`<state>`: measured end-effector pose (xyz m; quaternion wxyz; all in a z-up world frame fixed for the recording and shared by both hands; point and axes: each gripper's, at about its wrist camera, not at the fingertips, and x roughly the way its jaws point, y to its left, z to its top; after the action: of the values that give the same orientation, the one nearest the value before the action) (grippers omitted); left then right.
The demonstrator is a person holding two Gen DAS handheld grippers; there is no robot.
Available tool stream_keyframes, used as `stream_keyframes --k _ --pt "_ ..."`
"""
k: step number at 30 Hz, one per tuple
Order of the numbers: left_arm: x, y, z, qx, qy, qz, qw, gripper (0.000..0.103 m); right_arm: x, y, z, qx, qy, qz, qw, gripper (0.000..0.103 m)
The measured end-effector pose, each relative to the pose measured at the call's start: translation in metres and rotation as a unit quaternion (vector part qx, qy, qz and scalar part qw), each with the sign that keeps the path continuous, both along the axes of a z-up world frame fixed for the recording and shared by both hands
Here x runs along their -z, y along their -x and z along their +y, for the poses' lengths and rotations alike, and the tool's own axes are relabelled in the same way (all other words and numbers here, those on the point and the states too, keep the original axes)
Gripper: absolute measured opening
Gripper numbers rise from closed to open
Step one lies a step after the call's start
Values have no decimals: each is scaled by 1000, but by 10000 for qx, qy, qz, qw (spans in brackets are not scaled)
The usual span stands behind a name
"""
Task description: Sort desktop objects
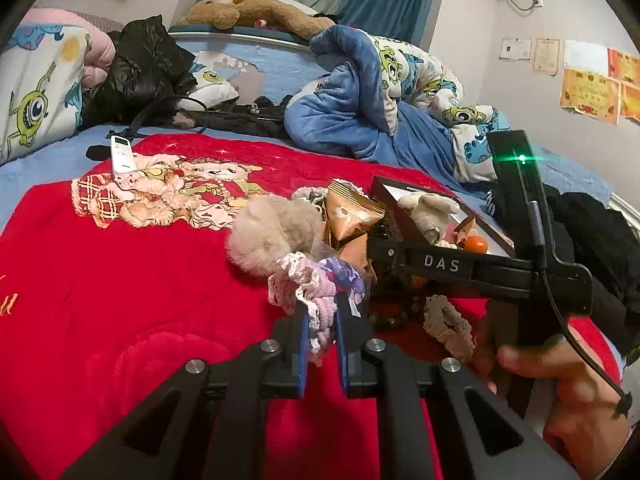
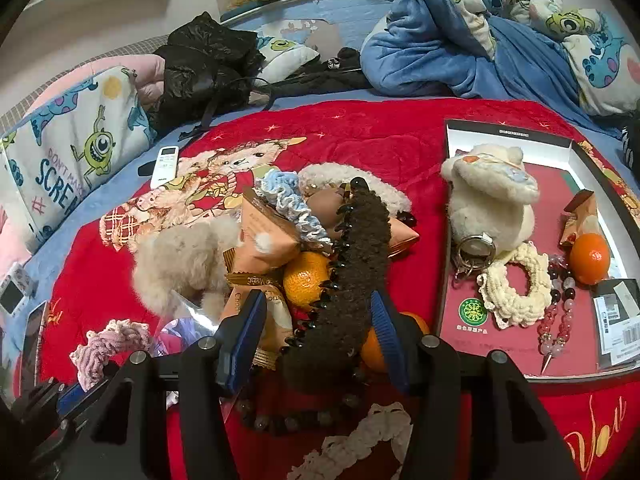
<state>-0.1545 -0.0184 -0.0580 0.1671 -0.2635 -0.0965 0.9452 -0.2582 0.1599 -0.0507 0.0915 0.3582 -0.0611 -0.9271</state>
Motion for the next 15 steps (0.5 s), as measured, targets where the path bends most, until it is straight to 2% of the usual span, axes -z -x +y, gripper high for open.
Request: stream_keyframes --k 4,9,11,15 --pt "0 -1 0 24 0 18 10000 11 -1 -1 5 88 153 63 9998 42" --pt "0 0 1 107 -16 28 9999 11 4 0 -3 30 -195 78 9998 42" --pt "-1 -1 1 137 -45 25 9999 11 6 1 -9 37 -537 28 9985 36" --pt "-1 -3 -1 134 -109 65 9998 11 5 1 -10 22 -687 38 9976 36"
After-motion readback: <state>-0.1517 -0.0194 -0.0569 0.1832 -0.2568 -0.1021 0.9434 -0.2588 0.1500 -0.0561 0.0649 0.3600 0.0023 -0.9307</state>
